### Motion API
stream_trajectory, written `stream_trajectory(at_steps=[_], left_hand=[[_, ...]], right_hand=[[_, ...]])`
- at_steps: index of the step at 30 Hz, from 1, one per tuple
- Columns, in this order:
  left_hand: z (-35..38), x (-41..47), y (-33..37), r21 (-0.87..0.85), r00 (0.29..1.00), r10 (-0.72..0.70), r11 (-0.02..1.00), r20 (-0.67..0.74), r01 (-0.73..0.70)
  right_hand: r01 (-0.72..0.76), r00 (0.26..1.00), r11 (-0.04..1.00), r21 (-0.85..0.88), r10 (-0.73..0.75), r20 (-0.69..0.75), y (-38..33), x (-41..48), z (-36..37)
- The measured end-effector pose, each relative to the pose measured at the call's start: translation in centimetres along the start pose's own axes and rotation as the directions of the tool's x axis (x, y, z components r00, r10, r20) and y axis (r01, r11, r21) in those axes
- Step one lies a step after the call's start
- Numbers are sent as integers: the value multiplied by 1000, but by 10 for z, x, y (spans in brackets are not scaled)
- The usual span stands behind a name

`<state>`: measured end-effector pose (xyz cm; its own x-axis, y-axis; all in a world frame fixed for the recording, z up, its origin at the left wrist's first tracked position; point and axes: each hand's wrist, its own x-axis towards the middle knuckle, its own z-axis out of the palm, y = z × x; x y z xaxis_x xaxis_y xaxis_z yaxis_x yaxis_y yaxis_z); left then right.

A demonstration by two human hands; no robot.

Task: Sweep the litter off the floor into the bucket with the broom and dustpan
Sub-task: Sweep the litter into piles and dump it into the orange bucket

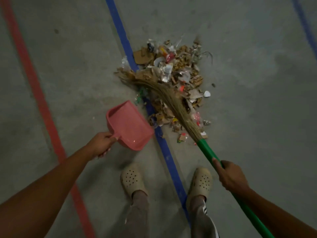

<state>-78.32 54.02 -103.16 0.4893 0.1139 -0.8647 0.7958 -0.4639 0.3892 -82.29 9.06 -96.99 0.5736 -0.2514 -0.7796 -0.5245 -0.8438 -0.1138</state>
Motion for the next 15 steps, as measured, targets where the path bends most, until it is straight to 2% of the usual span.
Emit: stream_trajectory(at_steps=[4, 9, 12, 15], left_hand=[[17, -6, 16, 13, 997, 0, 1000, 75, -1], [6, 13, 15, 118, 995, -64, 992, 74, 55], [-2, 36, 8, 152, 993, -117, 982, 26, 112], [-1, 58, 4, 139, 990, -142, 980, -9, 142]], right_hand=[[34, 995, 998, 43, -30, -99, 39, -9, -18], [-38, 974, 974, 222, 86, -210, 66, 33, -23], [-106, 964, 938, 330, 178, -196, 63, 77, -18], [-220, 950, 877, 427, 291, -109, 52, 129, -7]])
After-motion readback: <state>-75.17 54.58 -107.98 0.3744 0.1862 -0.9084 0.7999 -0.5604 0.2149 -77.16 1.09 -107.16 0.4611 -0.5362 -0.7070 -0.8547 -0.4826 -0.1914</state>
